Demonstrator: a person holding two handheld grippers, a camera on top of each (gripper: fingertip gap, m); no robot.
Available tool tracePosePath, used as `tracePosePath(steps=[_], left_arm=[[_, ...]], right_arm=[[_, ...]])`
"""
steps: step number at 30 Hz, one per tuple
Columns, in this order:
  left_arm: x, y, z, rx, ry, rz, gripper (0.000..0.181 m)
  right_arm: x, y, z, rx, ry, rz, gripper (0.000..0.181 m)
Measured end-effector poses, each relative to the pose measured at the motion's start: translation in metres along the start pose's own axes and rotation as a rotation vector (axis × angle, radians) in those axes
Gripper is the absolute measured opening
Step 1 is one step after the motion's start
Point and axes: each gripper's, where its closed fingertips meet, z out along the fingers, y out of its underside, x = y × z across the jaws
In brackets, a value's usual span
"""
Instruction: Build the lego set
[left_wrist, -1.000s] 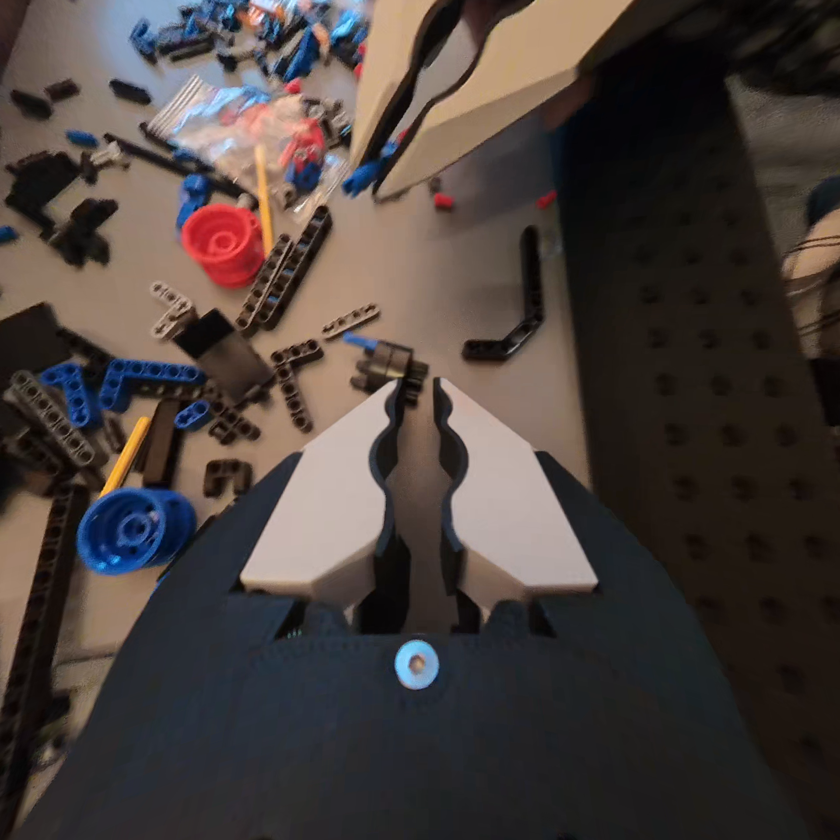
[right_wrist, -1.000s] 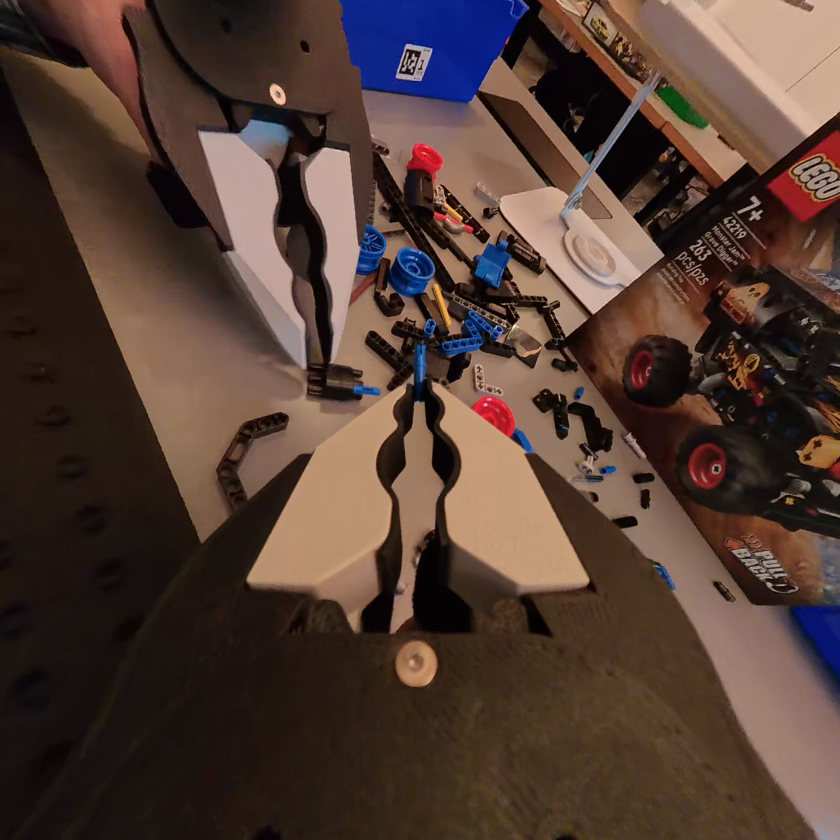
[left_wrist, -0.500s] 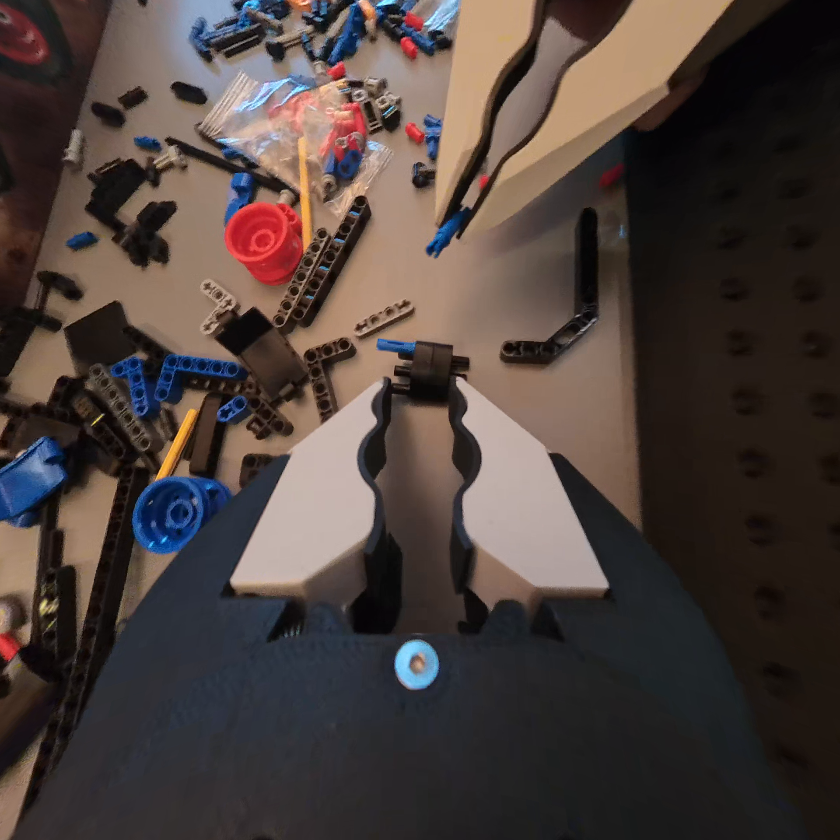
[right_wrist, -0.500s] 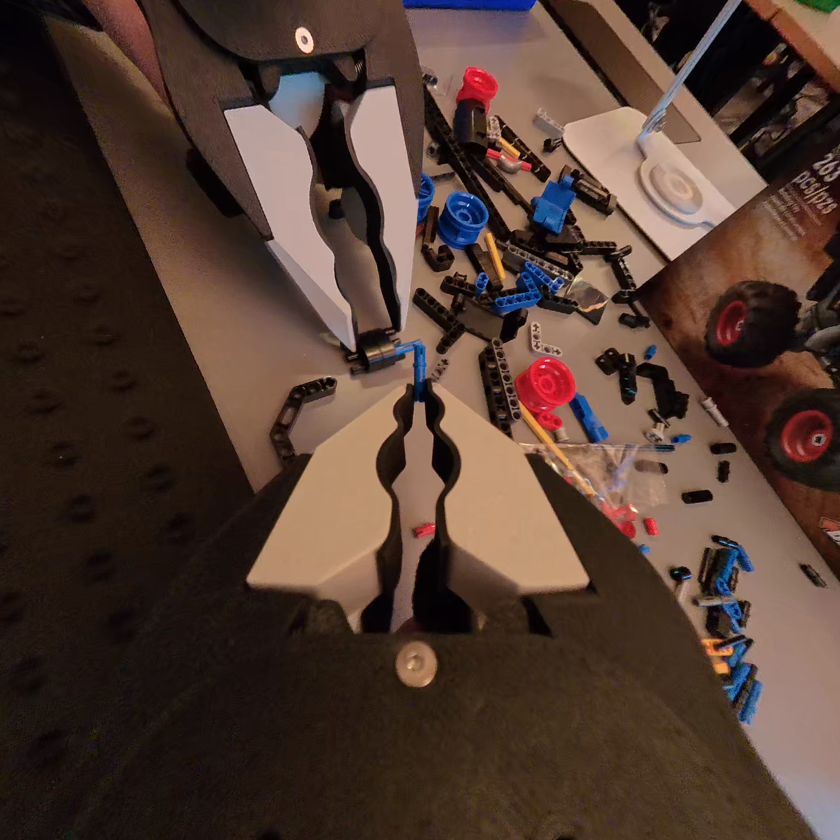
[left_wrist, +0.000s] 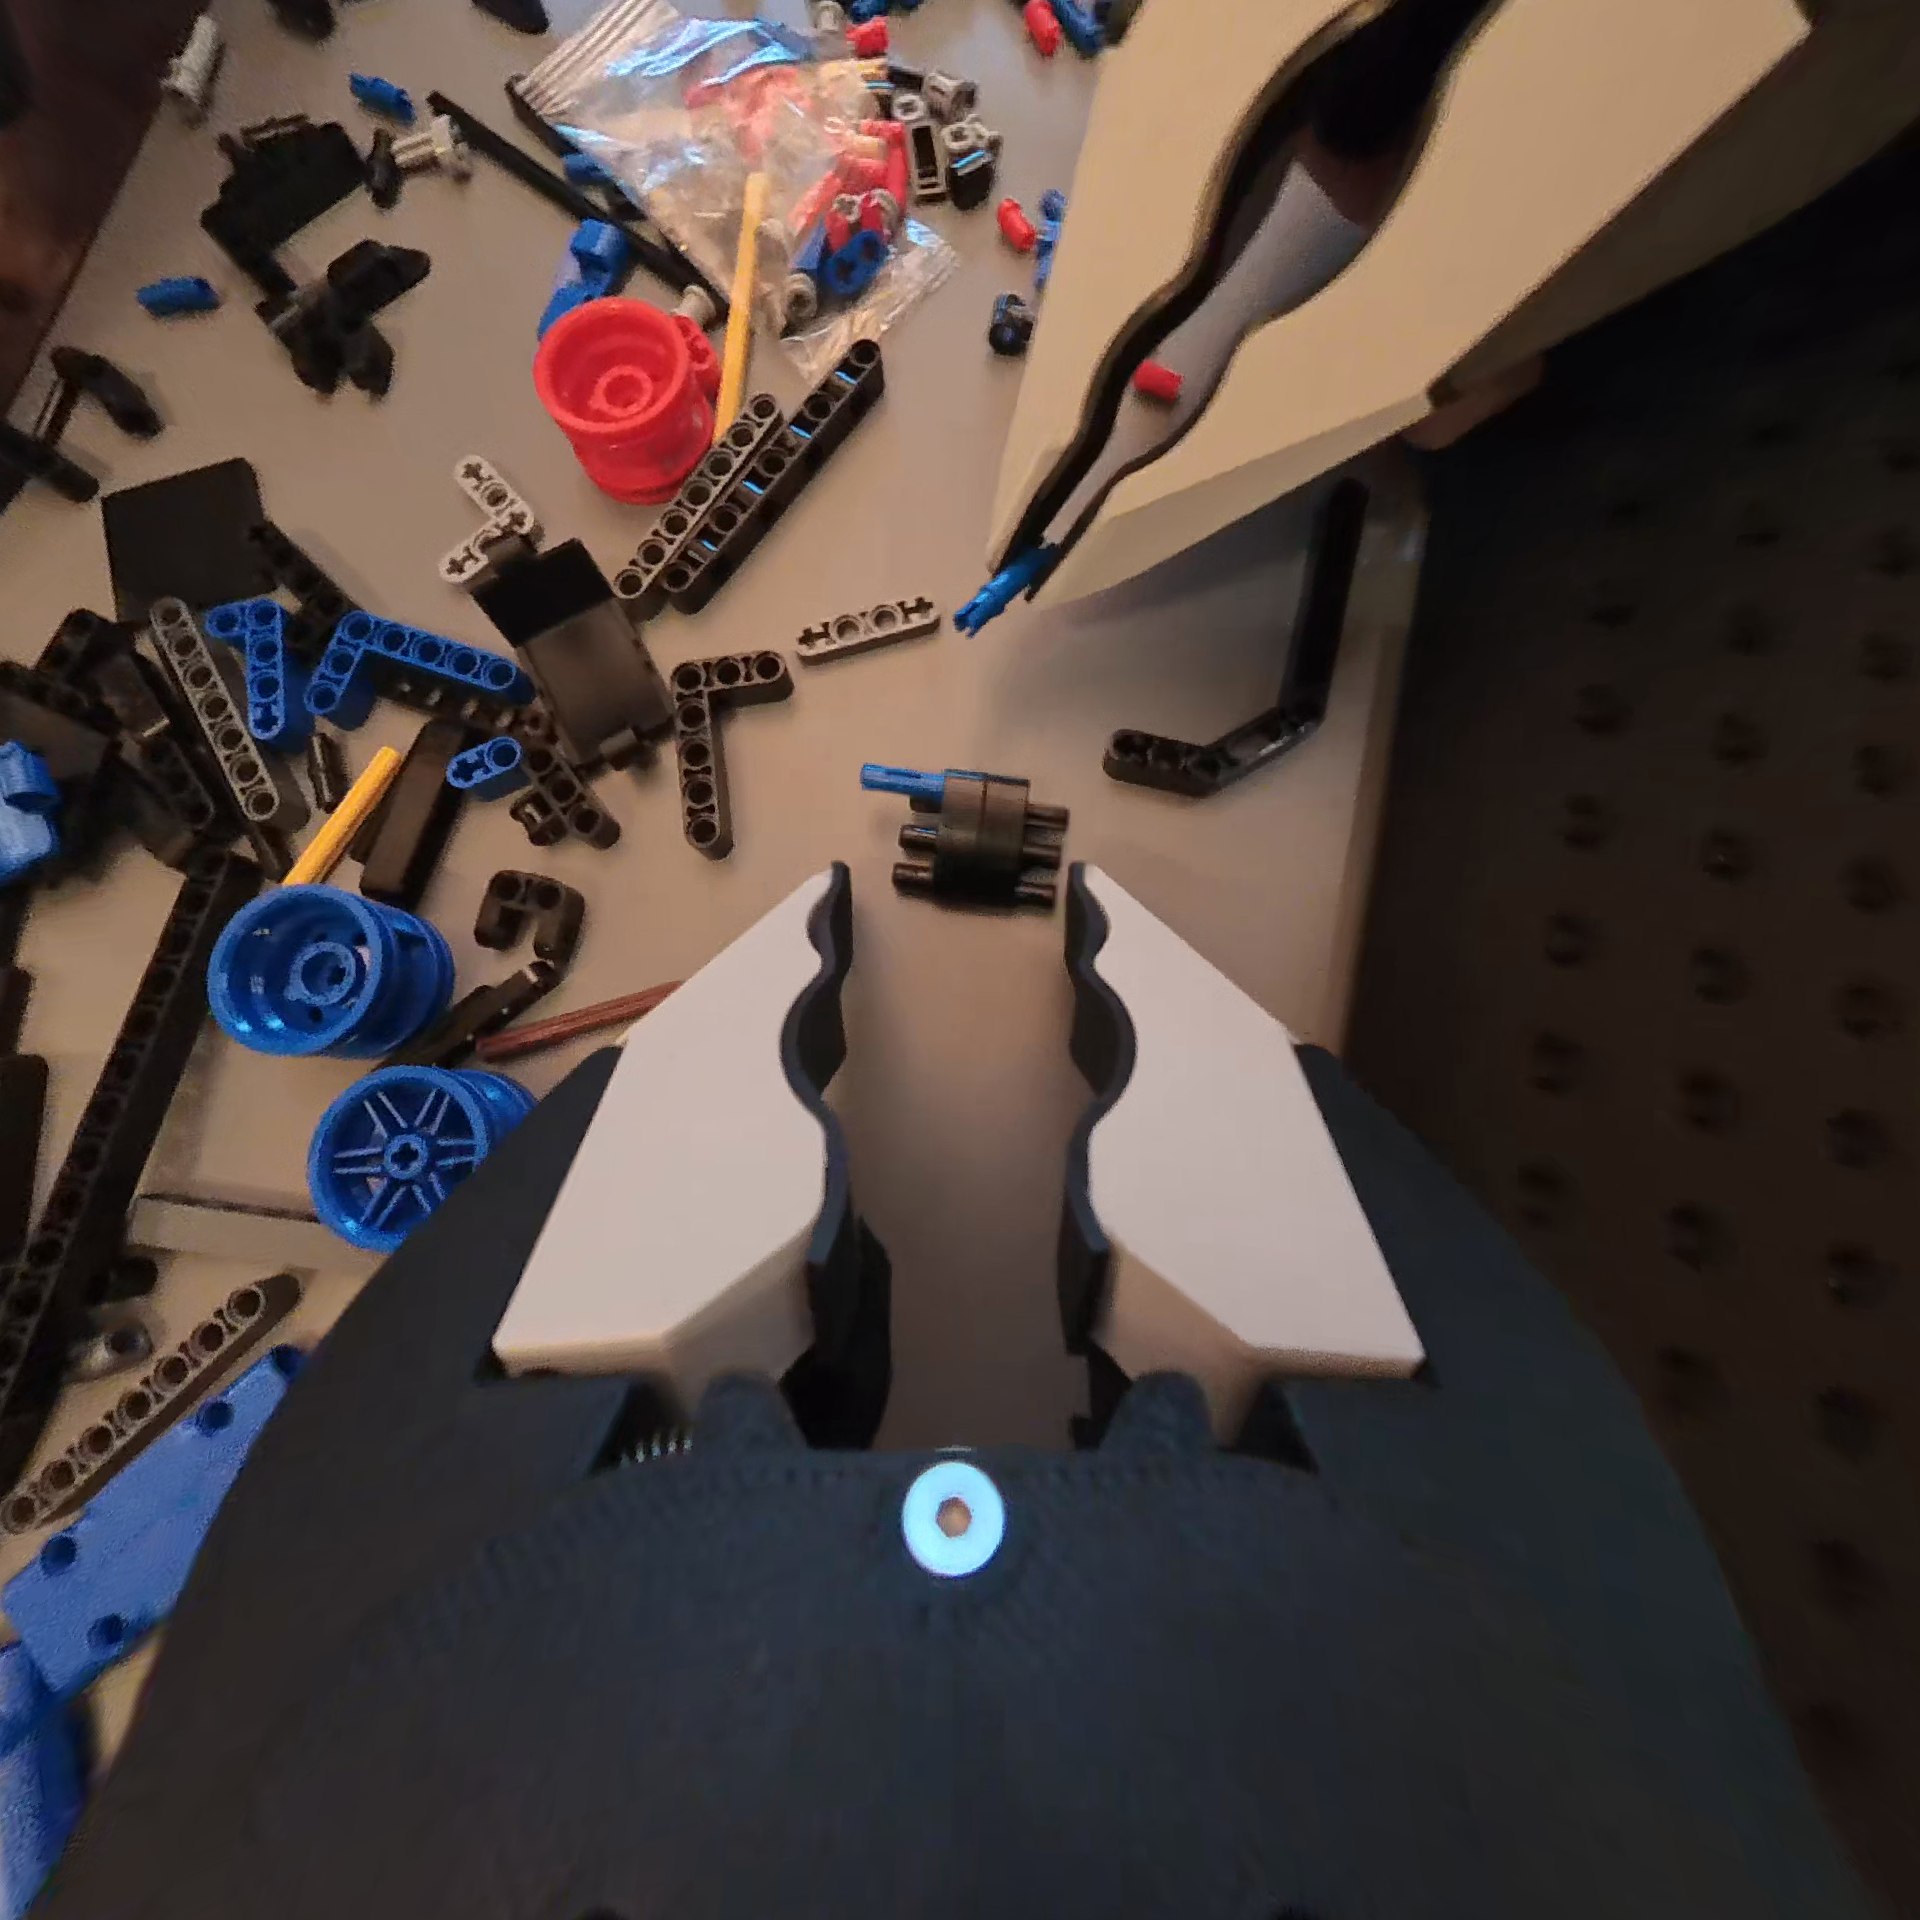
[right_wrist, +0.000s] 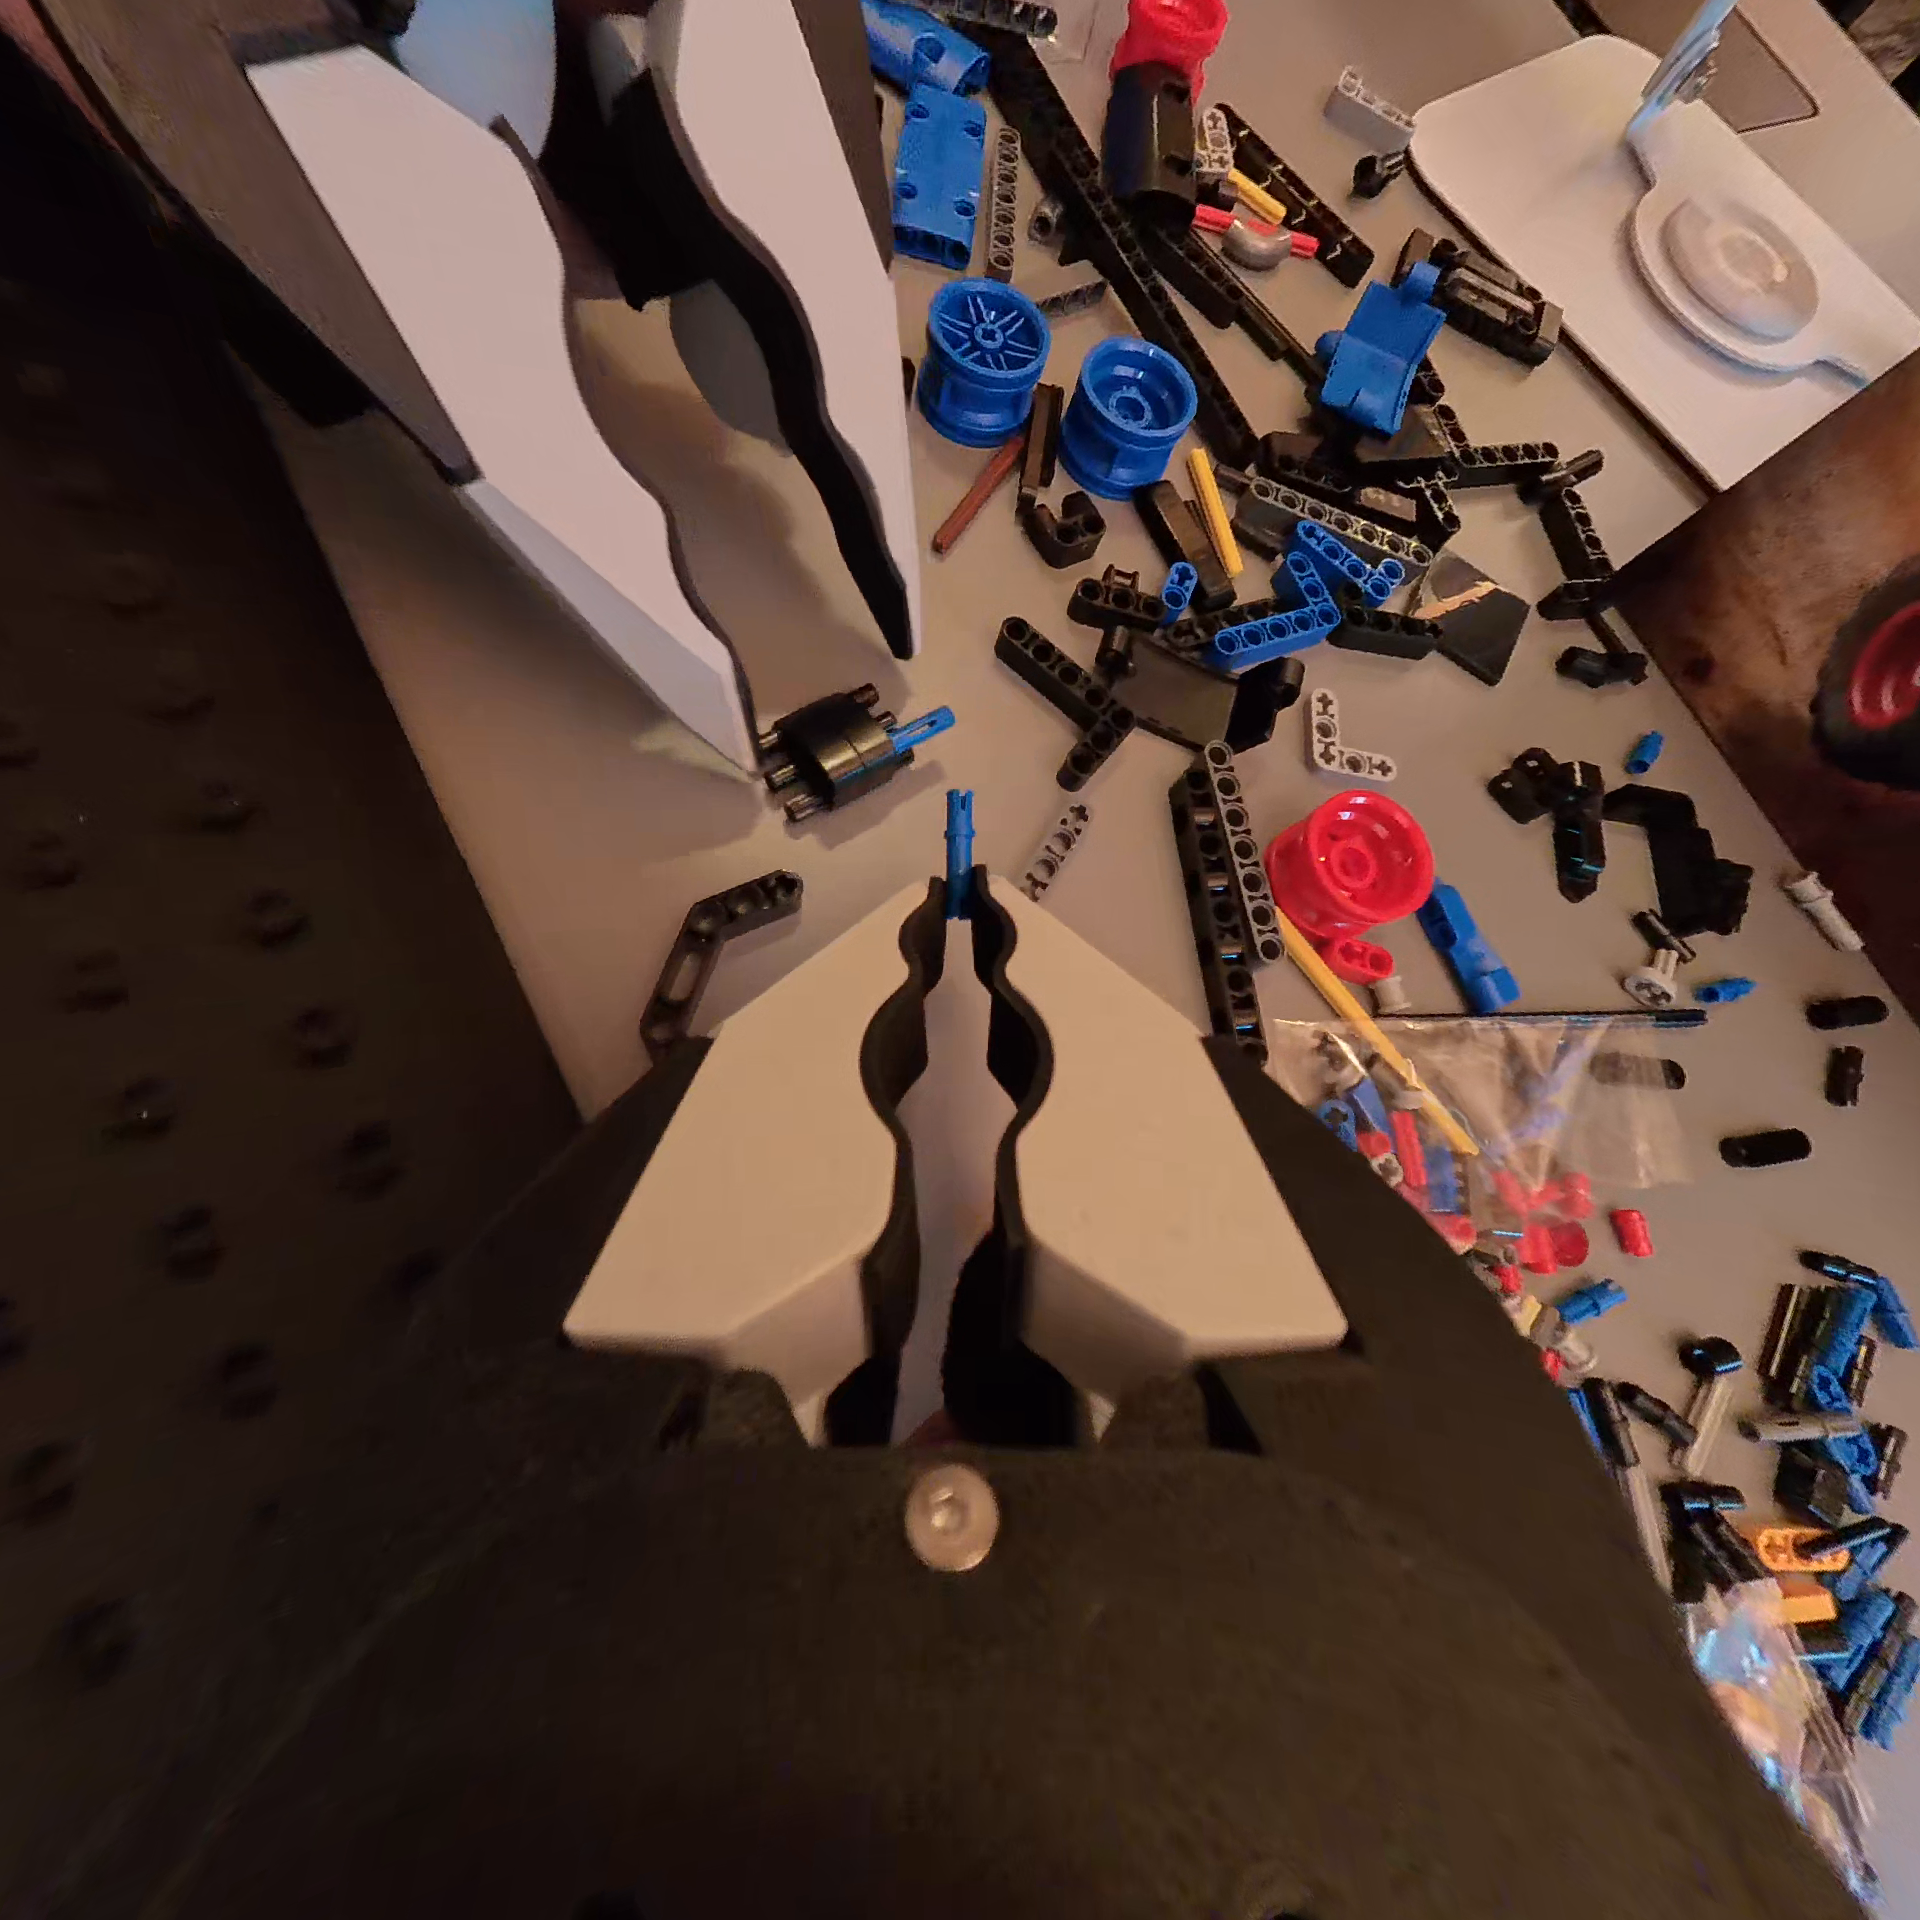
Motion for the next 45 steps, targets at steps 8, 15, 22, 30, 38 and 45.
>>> tracePosePath(steps=[8, 15, 22, 30, 38, 45], left_arm=[[-0.015, -0.005, -0.011, -0.066, 0.043, 0.31, 0.035], [-0.011, -0.005, 0.005, -0.094, 0.041, 0.364, 0.049], [-0.009, -0.013, 0.011, -0.035, -0.025, 0.375, 0.049], [-0.002, -0.014, 0.014, 0.01, 0.012, 0.359, 0.025], [-0.002, -0.018, 0.018, 0.029, -0.018, 0.354, 0.025], [-0.002, -0.018, 0.018, 0.033, -0.031, 0.362, 0.024]], right_arm=[[0.0, -0.003, -0.002, 0.016, -0.001, 0.009, 0.002], [0.002, -0.003, -0.004, 0.026, 0.01, 0.014, 0.002], [0.0, 0.007, -0.004, -0.012, -0.031, -0.001, 0.002], [-0.004, 0.007, 0.007, -0.061, -0.077, -0.038, 0.002], [0.001, 0.012, 0.015, -0.171, -0.044, -0.11, 0.002], [0.001, 0.011, 0.014, -0.189, 0.017, -0.174, 0.002]])
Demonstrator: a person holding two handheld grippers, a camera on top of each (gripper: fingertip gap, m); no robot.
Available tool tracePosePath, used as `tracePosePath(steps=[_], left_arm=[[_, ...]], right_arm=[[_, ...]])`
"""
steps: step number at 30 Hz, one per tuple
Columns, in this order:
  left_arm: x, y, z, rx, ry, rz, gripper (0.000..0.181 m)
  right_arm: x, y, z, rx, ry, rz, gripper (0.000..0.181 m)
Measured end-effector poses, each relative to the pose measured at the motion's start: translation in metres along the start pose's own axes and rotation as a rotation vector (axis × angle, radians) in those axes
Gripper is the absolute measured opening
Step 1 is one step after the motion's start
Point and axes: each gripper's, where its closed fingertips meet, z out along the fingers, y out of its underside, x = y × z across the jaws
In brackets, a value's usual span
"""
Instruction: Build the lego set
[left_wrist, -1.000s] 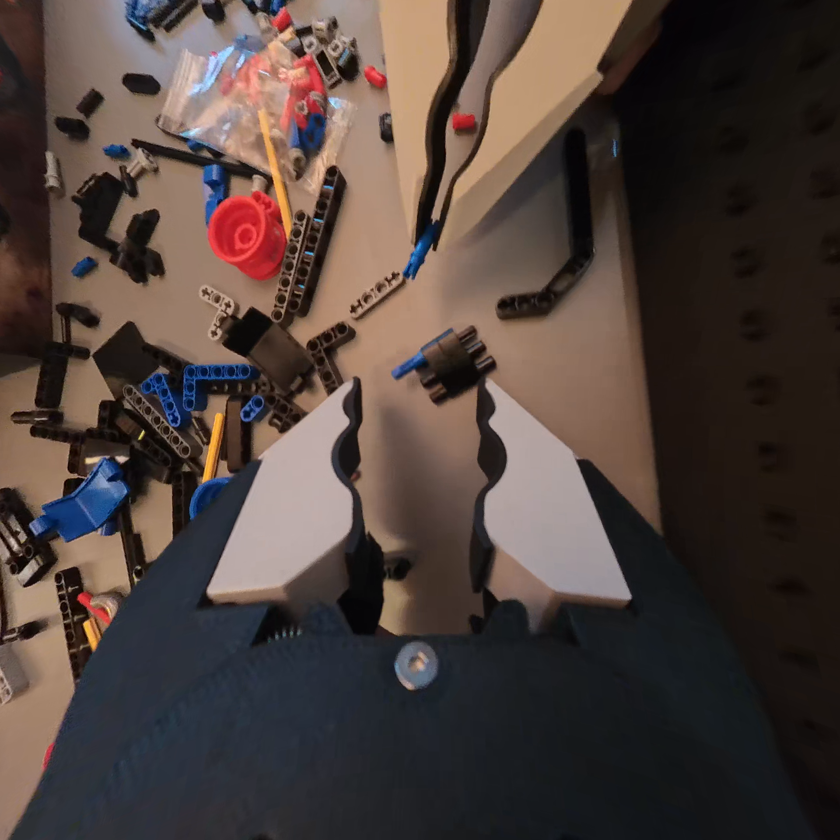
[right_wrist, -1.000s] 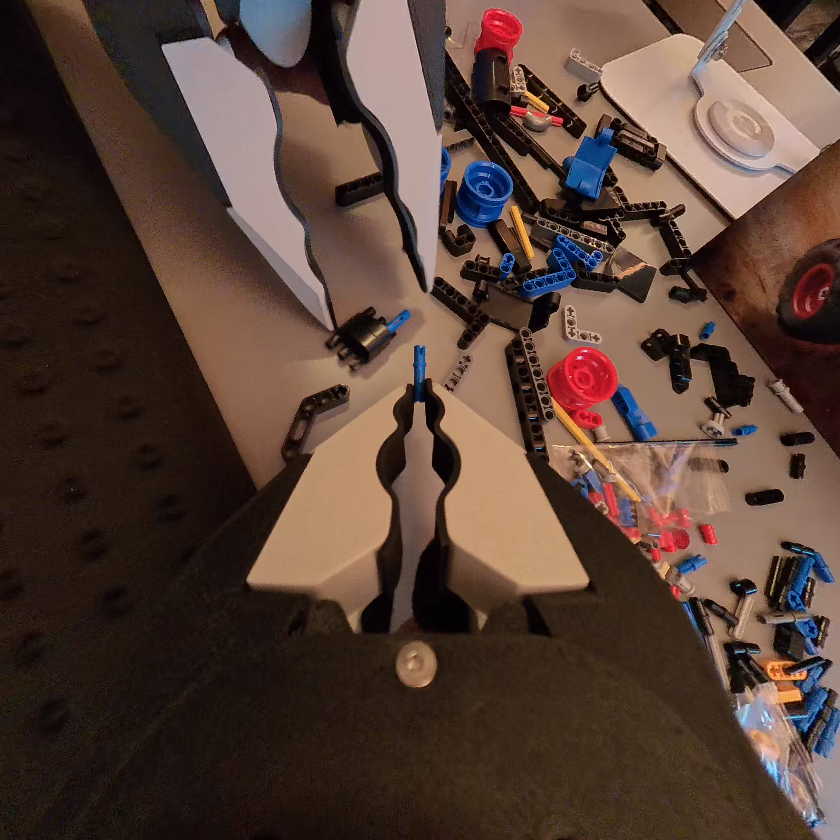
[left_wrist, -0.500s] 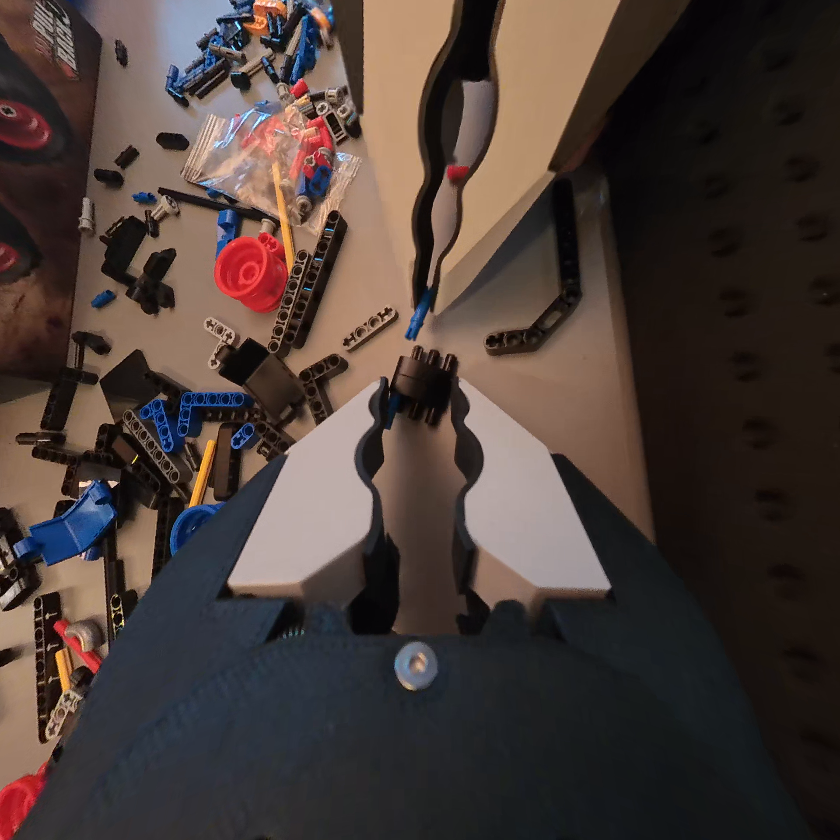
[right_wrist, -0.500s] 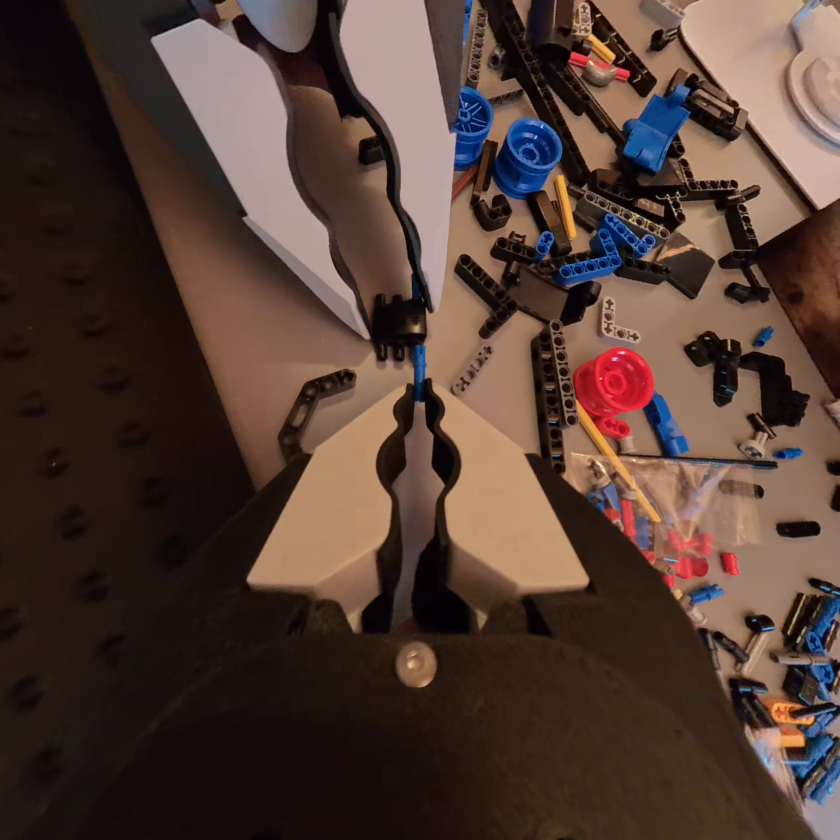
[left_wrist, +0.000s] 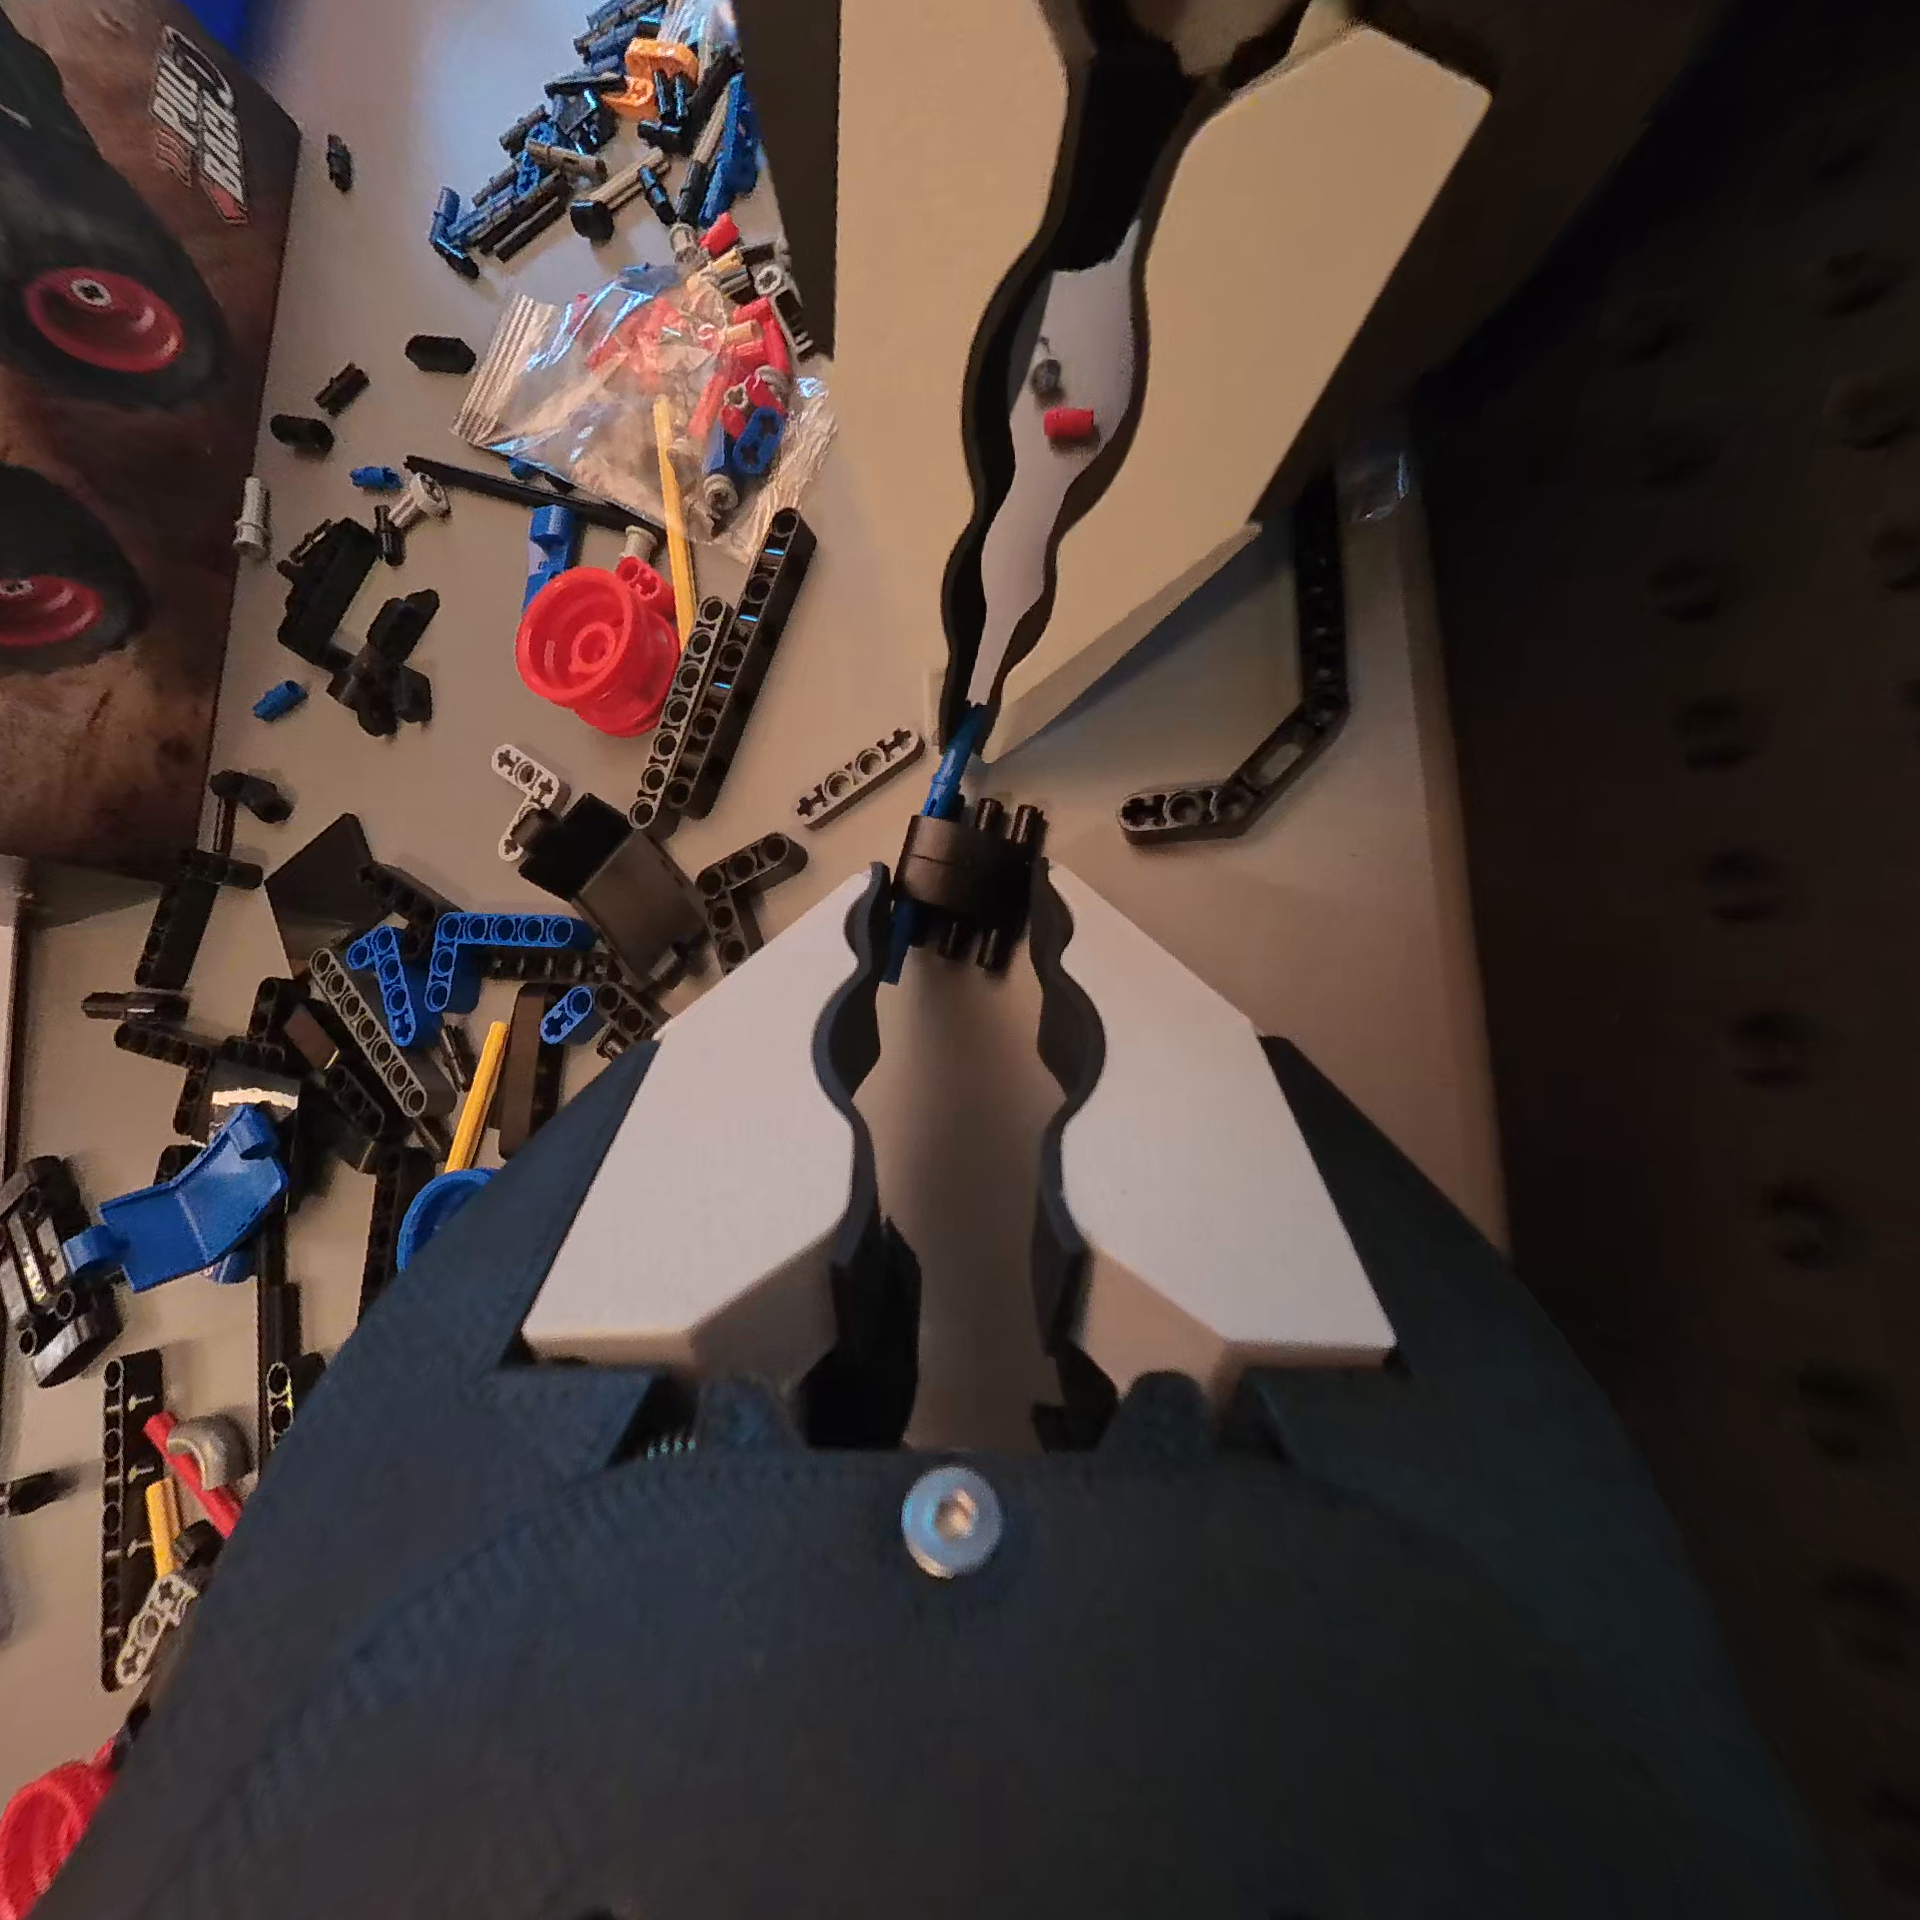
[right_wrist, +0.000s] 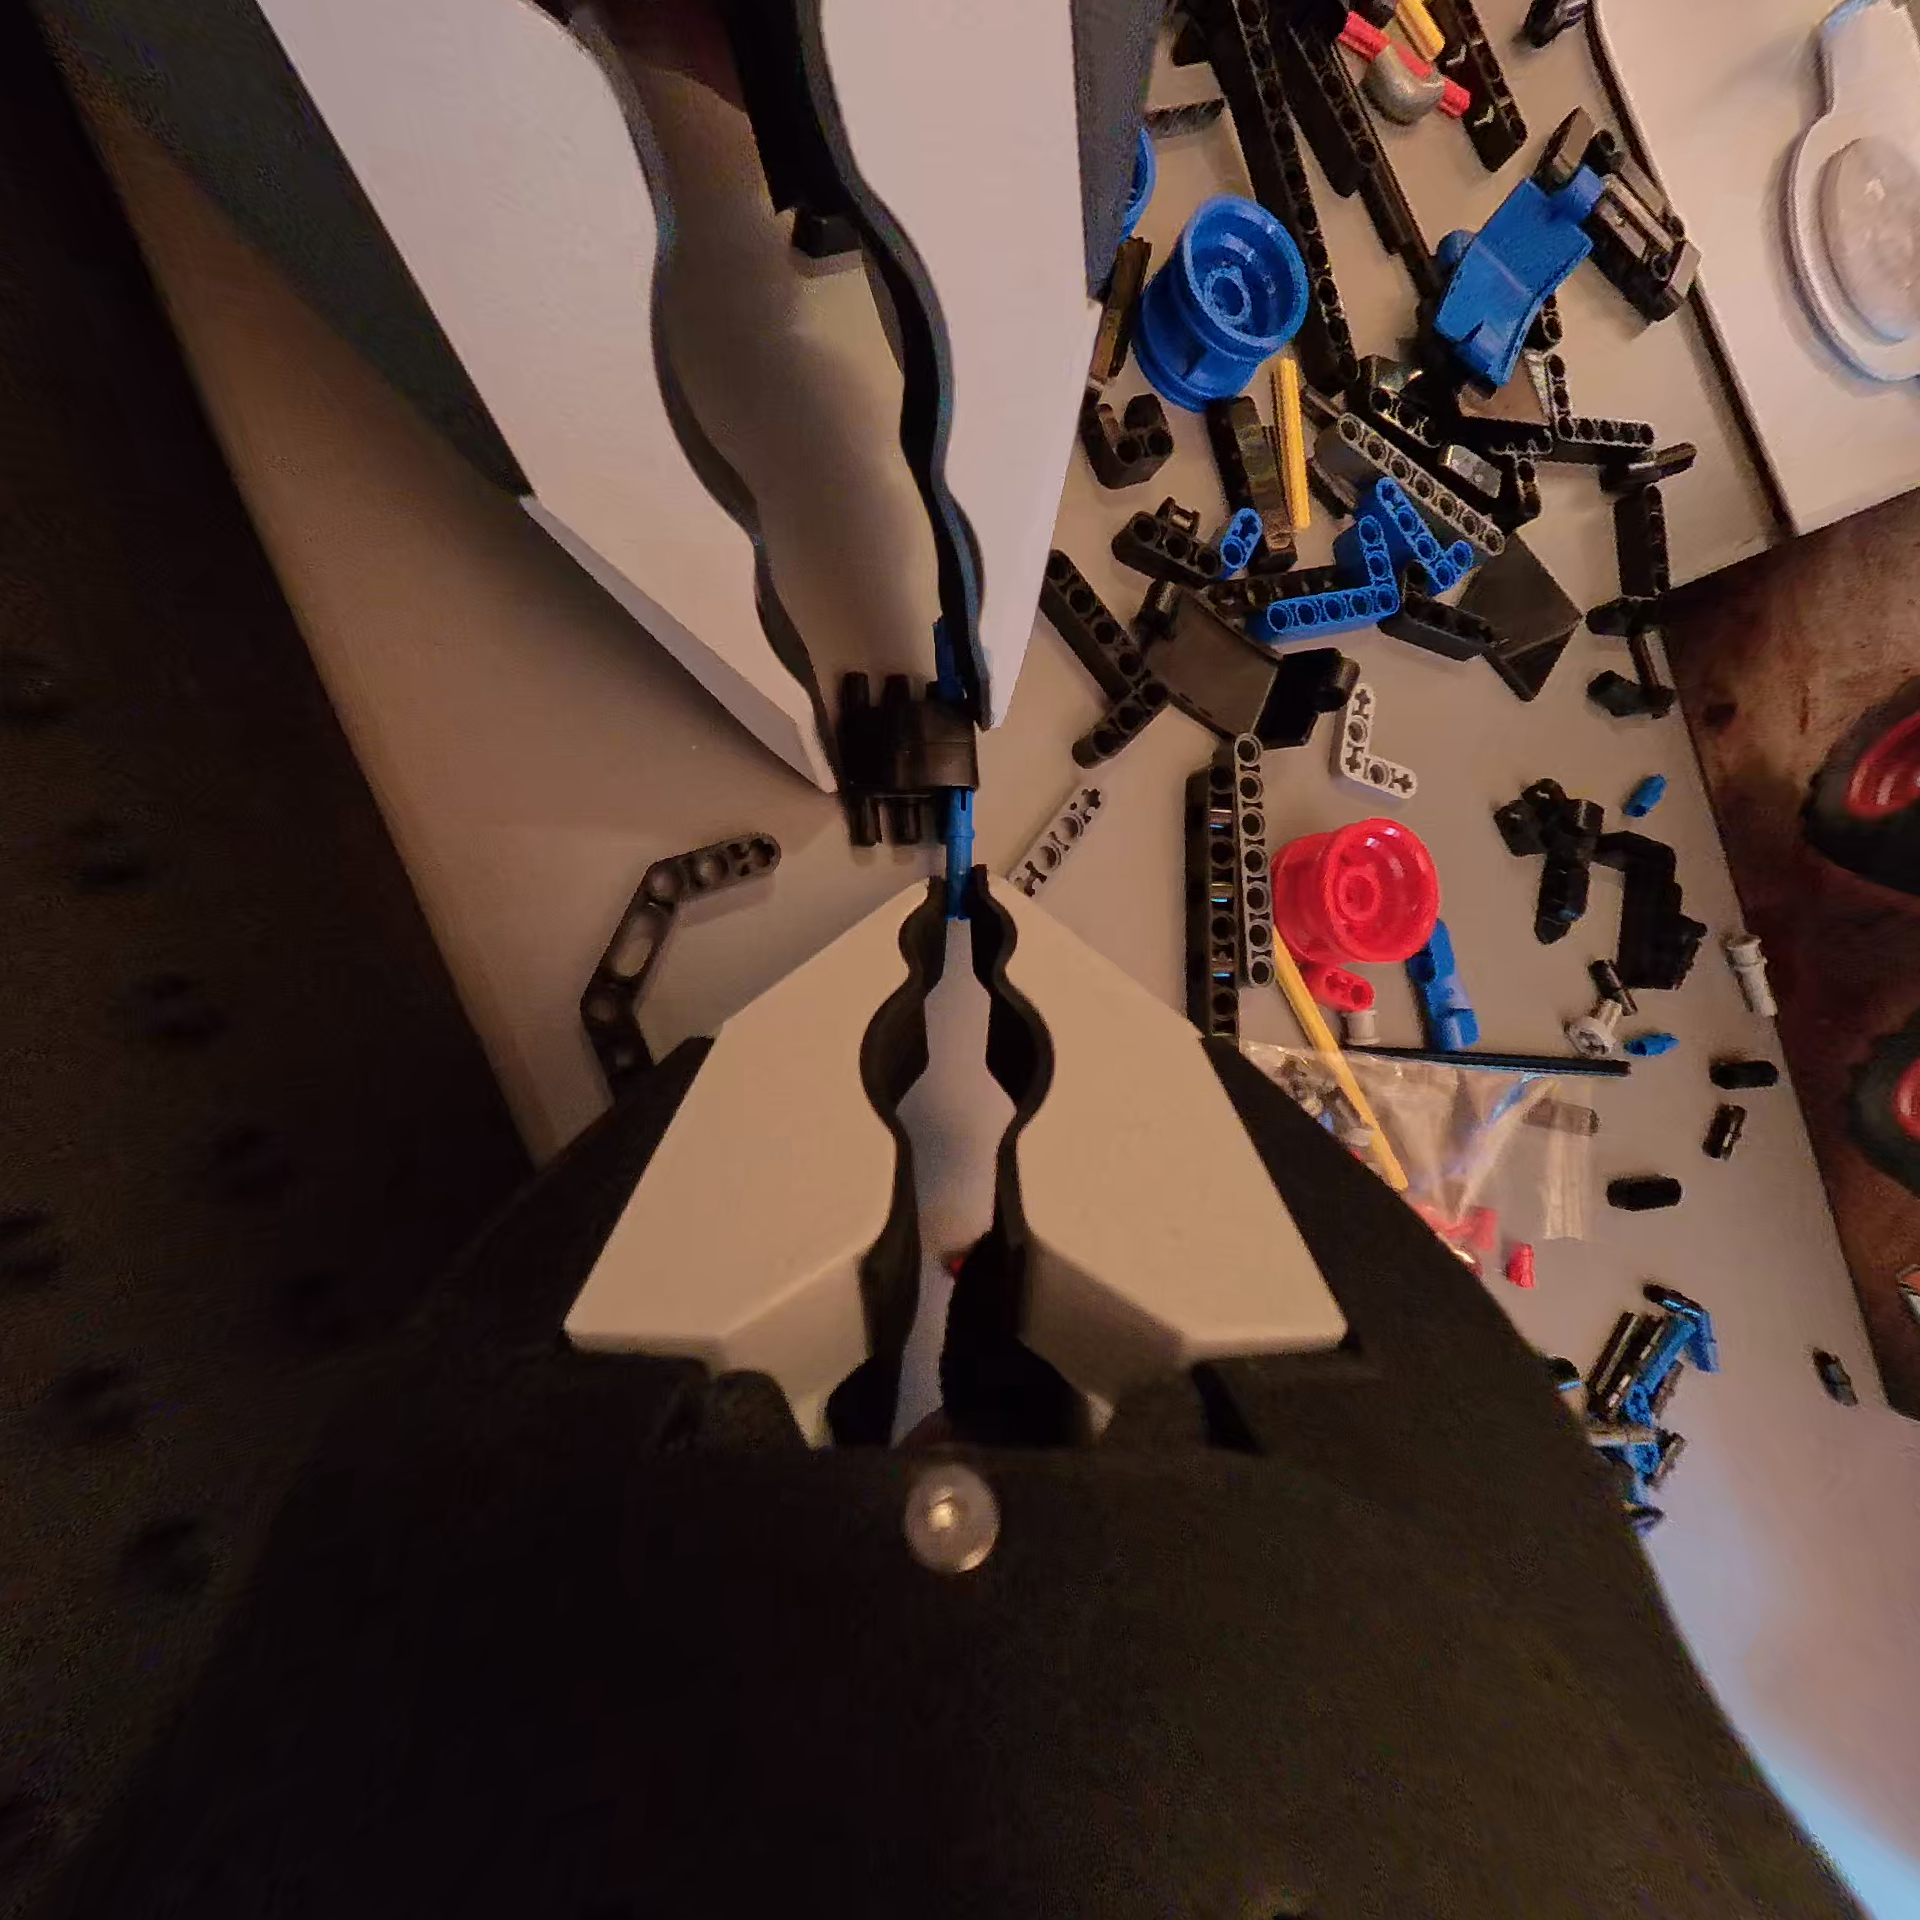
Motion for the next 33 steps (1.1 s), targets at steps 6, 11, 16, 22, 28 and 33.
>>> tracePosePath(steps=[6, 11, 16, 22, 28, 33], left_arm=[[-0.0009, -0.0003, 0.0006, -0.004, -0.019, 0.014, 0.024], [-0.0019, 0.0002, 0.0007, 0.003, -0.021, 0.014, 0.024], [-0.0018, 0.0003, 0.0007, 0.014, -0.013, 0.014, 0.024], [-0.0012, 0.0, 0.0006, 0.035, 0.005, 0.02, 0.024], [-0.0012, -0.0003, 0.0009, 0.053, 0.019, 0.01, 0.024], [-0.001, -0.0009, 0.0015, 0.067, 0.03, -0.006, 0.024]], right_arm=[[0.0021, -0.0003, -0.0002, -0.042, 0.066, -0.063, 0.002], [0.0027, -0.0031, -0.0002, -0.021, 0.096, -0.102, 0.002], [0.002, -0.0041, -0.0004, 0.023, 0.097, -0.126, 0.002], [0.0014, -0.0049, -0.0003, 0.108, 0.057, -0.159, 0.002], [0.0012, -0.0059, -0.0006, 0.158, 0.039, -0.199, 0.002], [0.0021, -0.0063, 0.0002, 0.177, 0.039, -0.275, 0.002]])
